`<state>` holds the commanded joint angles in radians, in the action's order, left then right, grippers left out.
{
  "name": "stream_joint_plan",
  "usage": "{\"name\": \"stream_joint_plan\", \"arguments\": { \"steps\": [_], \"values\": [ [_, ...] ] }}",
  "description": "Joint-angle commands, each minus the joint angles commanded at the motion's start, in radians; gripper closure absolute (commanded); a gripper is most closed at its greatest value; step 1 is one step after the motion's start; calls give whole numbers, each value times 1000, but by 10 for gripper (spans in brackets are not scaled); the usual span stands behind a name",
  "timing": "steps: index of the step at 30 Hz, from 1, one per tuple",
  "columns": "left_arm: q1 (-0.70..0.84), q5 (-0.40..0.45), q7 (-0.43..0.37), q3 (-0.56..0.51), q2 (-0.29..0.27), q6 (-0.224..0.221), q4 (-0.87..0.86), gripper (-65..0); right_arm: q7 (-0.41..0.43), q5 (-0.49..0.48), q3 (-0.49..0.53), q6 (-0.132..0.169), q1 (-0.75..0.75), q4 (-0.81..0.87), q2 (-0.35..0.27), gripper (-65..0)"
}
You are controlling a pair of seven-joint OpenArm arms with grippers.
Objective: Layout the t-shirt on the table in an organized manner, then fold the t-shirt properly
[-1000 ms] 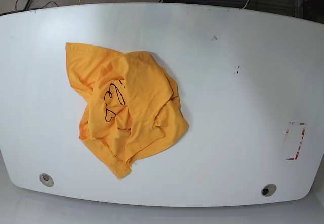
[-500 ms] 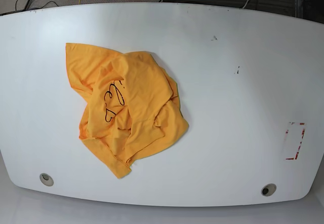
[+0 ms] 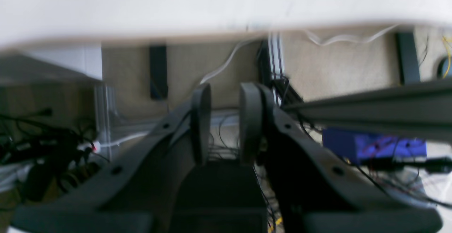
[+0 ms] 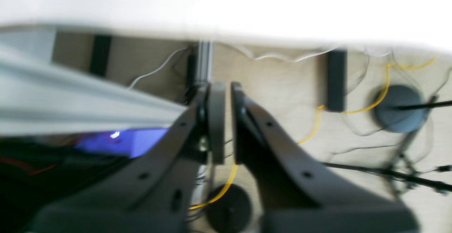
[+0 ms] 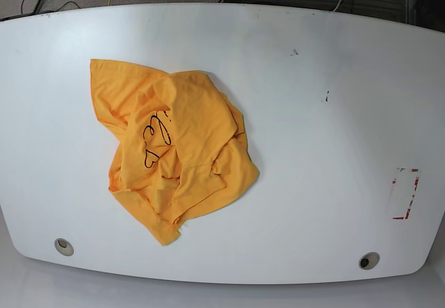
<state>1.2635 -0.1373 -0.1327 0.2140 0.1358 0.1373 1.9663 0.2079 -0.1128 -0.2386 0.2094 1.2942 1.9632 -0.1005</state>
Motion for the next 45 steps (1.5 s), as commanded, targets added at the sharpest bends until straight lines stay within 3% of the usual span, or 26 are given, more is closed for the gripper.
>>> {"name": "stream_joint_plan", "arguments": {
  "steps": [4, 7, 13, 18, 22, 26, 30, 33, 37, 41, 45],
  "values": [
    [-68, 0, 0, -3, 0, 0, 12, -374, -32, 0, -43, 6, -55, 28, 17, -235],
    [-127, 2, 2, -3, -2, 0, 9, -494, -34, 0, -61, 8, -114, 32, 26, -247],
    [-226, 5, 2, -3, -5, 0, 12, -511, -43, 0, -68, 8, -207, 31, 14, -279],
    [-307, 6, 3, 3, -2, 0, 12, -511, -60, 8, -68, 8, -311, 32, 12, -369],
    [-362, 6, 3, 5, -2, 0, 12, -511, -138, 8, -68, 9, -417, 35, -3, -465],
    [-404, 8, 5, -2, -2, 0, 11, -511, -198, 6, -63, 11, -500, 37, -32, -482],
    [-446, 9, 5, -6, -2, 0, 9, -511, -258, 2, -61, 61, -597, 37, -43, -482],
    [-479, 9, 12, -12, 0, 0, 9, -511, -318, 6, -61, 118, -680, 37, -41, -482],
    [-525, 8, 95, -11, 0, 0, 9, -511, -430, 5, -58, 215, -798, 35, -31, -482],
    [-559, 8, 137, -9, 0, 0, 9, -511, -525, 12, -8, 293, -910, 35, -3, -482],
    [-563, 8, 137, -11, 0, 0, 9, -511, -601, 46, 63, 339, -996, 34, 2, -482]
  ]
}}
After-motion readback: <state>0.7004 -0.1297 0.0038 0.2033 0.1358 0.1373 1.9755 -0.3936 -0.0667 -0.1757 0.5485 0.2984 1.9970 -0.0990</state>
